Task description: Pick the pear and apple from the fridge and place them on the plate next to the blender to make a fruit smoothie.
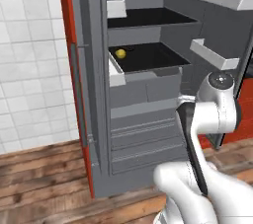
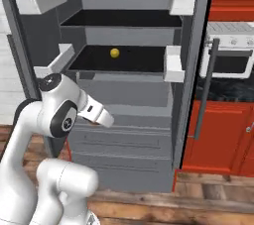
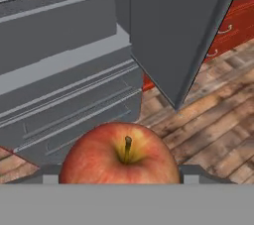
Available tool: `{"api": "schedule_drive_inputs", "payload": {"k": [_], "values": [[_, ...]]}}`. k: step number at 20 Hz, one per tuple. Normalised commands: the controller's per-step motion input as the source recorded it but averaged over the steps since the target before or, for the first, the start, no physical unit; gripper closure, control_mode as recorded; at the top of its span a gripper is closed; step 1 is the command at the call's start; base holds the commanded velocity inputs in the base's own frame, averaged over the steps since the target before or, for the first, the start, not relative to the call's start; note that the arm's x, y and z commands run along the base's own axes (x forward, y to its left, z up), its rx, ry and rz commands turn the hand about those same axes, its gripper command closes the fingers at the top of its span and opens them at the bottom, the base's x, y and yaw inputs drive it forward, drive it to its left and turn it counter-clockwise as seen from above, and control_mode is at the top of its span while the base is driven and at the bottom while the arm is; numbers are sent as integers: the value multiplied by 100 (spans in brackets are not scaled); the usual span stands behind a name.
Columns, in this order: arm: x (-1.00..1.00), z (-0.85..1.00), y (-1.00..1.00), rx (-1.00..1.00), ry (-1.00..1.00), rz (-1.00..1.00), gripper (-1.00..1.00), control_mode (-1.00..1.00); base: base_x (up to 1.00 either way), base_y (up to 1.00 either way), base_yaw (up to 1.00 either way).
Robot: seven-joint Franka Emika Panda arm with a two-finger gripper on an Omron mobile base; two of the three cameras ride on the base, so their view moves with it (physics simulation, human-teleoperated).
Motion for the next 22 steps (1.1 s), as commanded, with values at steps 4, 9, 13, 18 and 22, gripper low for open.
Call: {"api": "schedule_drive_inputs", "payload": {"k": [4, 9, 13, 18, 22], "values": [[0, 0, 0, 0, 0, 0, 100, 100, -92, 0, -62], [0, 0, 0, 0, 0, 0, 100, 100, -70, 0, -74], [0, 0, 0, 0, 0, 0, 100, 100, -43, -1, -74], [0, 0, 0, 0, 0, 0, 100, 100, -18, 0, -71], [0, 0, 0, 0, 0, 0, 100, 100, 3, 0, -63]]}}
